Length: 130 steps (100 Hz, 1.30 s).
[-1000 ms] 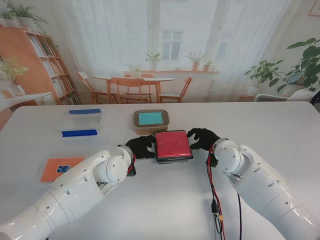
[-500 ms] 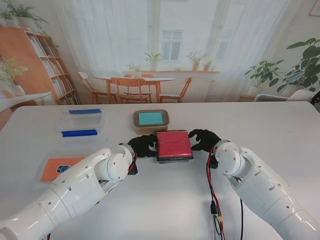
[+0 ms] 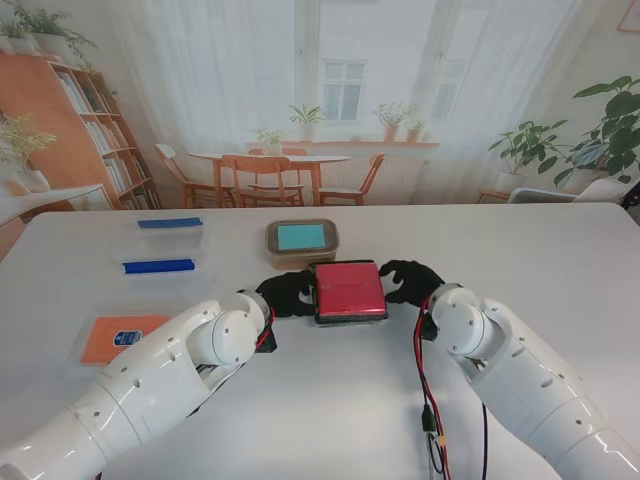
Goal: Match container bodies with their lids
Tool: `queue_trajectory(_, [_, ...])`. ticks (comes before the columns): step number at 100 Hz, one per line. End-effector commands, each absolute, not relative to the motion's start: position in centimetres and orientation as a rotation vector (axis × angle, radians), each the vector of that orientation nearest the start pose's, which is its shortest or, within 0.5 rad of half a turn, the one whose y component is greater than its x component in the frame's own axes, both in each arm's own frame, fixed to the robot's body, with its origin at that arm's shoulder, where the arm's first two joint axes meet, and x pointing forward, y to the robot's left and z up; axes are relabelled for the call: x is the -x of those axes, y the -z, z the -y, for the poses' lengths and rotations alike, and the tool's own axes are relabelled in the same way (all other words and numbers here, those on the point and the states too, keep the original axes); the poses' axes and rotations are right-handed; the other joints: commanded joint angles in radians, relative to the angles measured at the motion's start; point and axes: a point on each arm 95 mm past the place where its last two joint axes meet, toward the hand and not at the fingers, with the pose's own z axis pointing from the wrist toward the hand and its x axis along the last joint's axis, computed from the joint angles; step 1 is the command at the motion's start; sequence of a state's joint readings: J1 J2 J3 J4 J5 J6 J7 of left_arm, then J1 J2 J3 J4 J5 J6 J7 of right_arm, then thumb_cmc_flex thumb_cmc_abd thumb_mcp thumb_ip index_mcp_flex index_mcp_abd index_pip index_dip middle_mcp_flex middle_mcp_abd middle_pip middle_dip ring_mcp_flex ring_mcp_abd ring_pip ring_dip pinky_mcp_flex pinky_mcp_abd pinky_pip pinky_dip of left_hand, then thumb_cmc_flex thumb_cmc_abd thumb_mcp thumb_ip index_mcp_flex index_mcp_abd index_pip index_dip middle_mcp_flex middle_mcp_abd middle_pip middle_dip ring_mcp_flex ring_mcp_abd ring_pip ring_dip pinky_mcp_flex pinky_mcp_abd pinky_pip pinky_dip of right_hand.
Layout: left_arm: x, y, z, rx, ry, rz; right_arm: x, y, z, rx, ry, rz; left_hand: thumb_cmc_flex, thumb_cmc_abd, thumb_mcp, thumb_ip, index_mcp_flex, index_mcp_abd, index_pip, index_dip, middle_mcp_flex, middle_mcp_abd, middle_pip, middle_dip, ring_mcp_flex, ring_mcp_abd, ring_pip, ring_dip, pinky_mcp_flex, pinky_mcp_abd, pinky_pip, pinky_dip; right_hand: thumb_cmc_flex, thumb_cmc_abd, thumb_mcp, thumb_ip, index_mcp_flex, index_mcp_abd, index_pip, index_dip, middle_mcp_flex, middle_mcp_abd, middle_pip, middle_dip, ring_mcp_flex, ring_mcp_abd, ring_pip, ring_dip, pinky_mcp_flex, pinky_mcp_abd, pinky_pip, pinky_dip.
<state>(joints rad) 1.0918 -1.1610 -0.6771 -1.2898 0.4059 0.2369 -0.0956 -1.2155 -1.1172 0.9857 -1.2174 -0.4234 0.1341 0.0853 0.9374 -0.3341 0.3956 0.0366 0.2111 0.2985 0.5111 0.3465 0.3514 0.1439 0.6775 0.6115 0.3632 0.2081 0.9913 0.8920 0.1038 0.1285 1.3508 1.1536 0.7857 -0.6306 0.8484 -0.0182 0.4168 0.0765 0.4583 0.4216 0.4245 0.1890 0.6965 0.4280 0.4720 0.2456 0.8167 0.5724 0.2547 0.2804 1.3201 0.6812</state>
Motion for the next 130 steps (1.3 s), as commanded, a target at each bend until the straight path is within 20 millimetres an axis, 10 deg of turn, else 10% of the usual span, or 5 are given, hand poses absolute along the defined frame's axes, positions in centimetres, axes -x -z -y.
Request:
queue_trajectory(1, [-45.4,35.5,12.1,1.709,1.509,-1.695,-47.0,37.3,-0.6,2.389,1.853,1.809,0.010,0.014,-0.020,-0.019,0.038,-0.196,0.022,-0.001,0.000,-0.059,-0.017,-0.005,-0.026,-0.003,-0.018,-0.010,-0.012,-0.047,-0.002,0.002,-0.029,-0.021,-0.048,-0.026,0.048,-0.125,0.056,0.007,0.000,-0.016,0.010,0.007,0.017,-0.013,0.024,0.006,0.006,-0.027,0.044,0.010])
queue_trajectory(130, [-47.0,35.8,11.1,1.730,1.496,-1.612,-48.7,36.6,-0.9,2.406,1.852,1.830,0.010,0.052,-0.062,-0.010,0.048,-0.192,0.015,-0.001,0.002,-0.043,-0.018,-0.003,-0.024,0.007,-0.010,-0.008,-0.002,-0.048,0.003,0.006,-0.053,-0.010,-0.068,-0.026,0.052,-0.128,0.049,0.004,0.003,-0.007,0.007,0.006,0.014,-0.009,0.027,0.007,0.008,-0.026,0.054,0.011])
